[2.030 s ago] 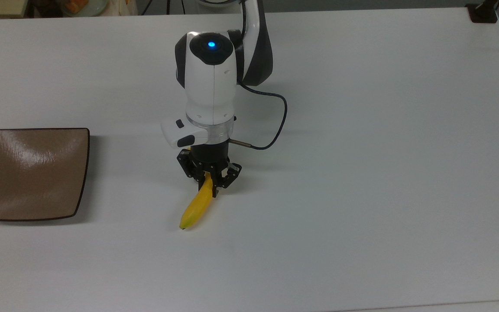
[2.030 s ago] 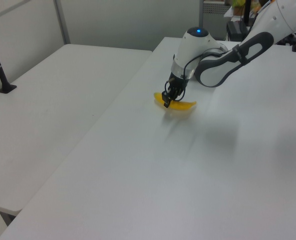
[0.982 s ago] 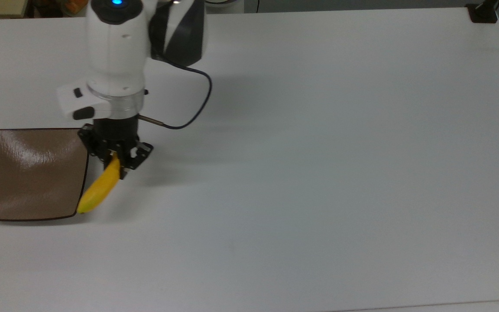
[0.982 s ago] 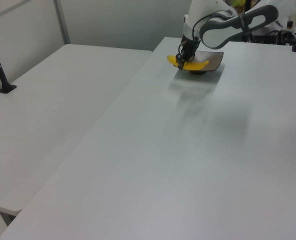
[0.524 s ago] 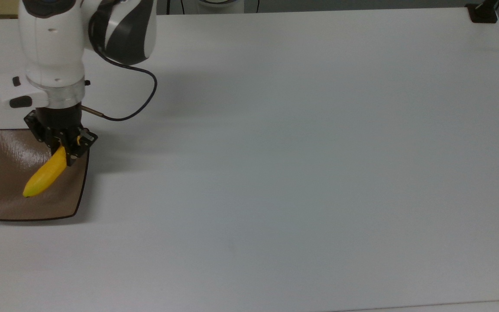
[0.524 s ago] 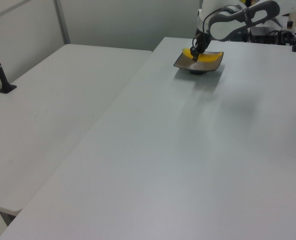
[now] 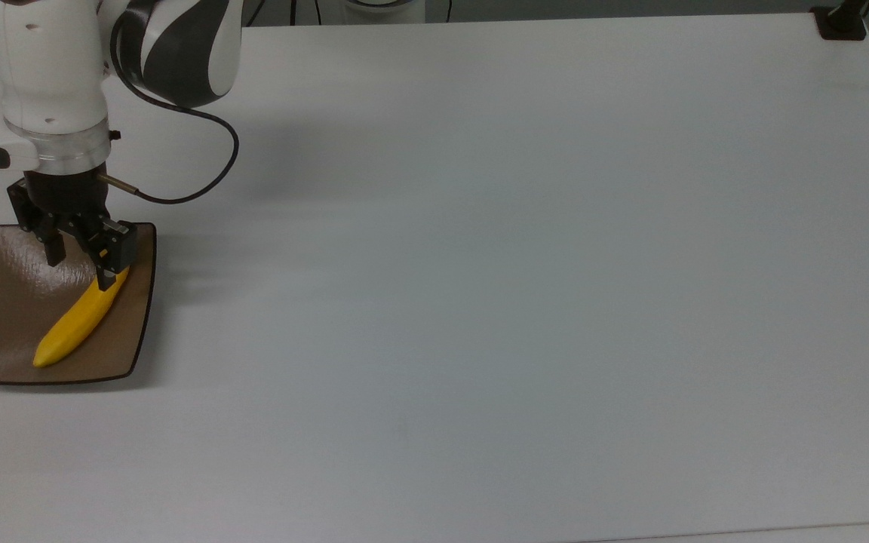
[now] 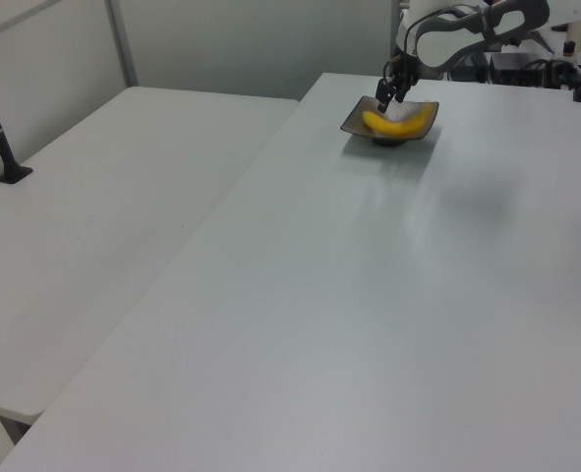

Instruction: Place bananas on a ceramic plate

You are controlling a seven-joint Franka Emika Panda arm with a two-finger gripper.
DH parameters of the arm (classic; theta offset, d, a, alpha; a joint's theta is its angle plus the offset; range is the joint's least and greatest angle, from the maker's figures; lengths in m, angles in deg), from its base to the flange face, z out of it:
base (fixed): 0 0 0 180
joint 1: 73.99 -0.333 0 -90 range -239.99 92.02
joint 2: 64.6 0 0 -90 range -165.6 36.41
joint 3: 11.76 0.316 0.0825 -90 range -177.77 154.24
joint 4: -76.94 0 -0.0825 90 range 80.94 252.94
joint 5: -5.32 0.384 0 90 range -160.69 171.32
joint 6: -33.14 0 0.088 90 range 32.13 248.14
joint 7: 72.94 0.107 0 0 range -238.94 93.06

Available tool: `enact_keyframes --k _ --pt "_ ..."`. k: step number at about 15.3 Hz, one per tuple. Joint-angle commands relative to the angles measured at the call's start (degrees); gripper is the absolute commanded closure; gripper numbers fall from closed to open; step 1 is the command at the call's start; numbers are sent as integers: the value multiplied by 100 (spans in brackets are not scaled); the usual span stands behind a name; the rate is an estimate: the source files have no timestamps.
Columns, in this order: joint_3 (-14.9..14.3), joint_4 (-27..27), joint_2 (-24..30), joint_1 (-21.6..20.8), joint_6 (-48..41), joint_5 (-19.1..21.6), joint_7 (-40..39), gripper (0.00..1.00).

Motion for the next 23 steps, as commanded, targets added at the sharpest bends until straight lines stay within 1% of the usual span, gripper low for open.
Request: enact_keyframes --k 1,4,5,8,11,12,14,17,19,21,22,23 --pt "-35 29 45 -43 76 151 -109 0" --pt "-35 38 89 -69 15 178 -109 0" --pt "-35 38 142 -78 -168 186 -118 0" --pt "-35 20 387 -96 -1520 195 -126 0" --pt "18 46 879 -166 -2470 187 -135 0" --pt "27 90 1072 -262 -2717 195 -214 0" --pt "27 309 1424 -298 -3366 204 -634 0" --pt "27 363 1951 -500 -4325 213 -751 0" --pt "27 529 2346 -640 -4538 370 -777 0" --pt "27 923 2812 -781 -4477 459 -961 0" --pt "27 1047 2962 -894 -4460 468 -961 0" --pt "27 1057 3016 -974 -4451 468 -918 0"
